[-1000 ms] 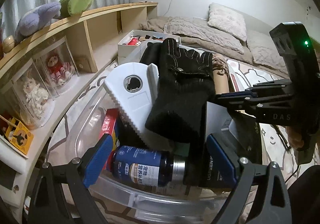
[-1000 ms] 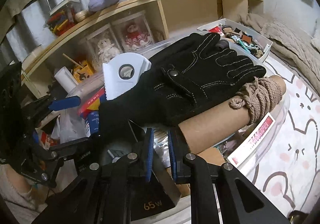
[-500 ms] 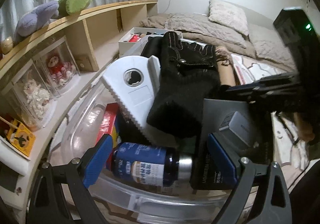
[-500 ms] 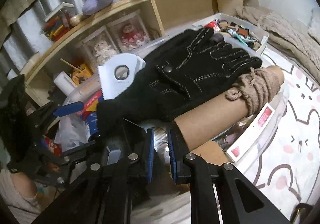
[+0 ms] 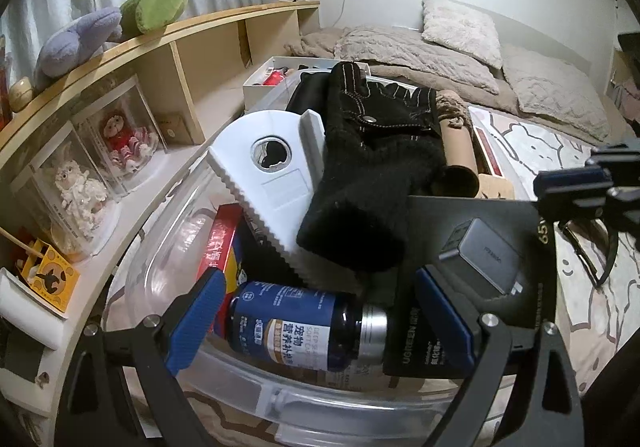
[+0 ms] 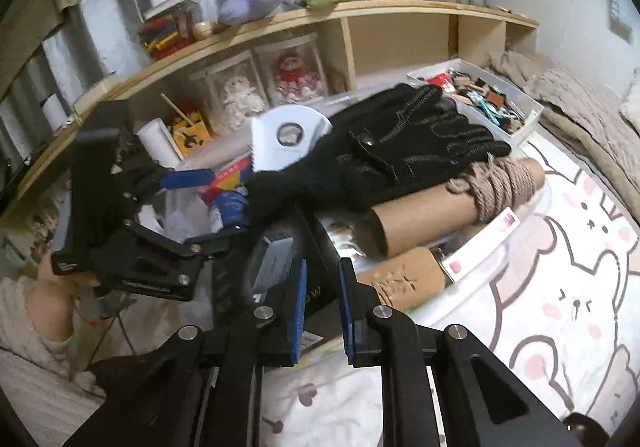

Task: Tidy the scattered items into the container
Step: 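Release the black charger box in the bin and withdraw the right tool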

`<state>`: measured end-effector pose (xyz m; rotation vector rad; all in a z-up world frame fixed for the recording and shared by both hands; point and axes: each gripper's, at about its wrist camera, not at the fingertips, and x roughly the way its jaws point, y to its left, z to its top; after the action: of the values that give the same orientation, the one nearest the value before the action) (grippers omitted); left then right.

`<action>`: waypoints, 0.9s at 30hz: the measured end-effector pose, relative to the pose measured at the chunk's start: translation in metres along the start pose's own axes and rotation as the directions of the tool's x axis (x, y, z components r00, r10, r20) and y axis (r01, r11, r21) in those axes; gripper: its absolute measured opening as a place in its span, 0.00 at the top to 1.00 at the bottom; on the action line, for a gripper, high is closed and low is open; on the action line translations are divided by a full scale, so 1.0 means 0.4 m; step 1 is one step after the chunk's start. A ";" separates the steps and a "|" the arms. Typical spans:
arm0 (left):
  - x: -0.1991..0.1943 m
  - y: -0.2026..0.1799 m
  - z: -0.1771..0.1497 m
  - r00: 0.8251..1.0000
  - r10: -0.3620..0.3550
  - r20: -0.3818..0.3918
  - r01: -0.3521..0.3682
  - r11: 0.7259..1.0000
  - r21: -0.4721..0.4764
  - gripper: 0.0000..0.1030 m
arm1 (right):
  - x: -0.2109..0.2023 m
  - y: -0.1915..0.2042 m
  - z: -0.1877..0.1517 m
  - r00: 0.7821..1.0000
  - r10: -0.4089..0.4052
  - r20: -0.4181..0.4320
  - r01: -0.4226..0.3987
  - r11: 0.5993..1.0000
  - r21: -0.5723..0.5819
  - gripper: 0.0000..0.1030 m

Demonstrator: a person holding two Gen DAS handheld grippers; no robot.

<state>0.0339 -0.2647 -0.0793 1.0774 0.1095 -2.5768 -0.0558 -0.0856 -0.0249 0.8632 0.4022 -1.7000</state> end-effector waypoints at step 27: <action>0.016 -0.019 -0.006 0.999 0.049 0.008 -0.050 0.998 0.047 0.06 | 0.077 0.014 -0.031 0.995 -0.034 -0.090 0.033 0.999 -0.012 0.57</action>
<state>0.0288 -0.2587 -0.0859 1.0743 0.0197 -2.5504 -0.0495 -0.1005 -0.0547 0.9326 0.4883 -1.6925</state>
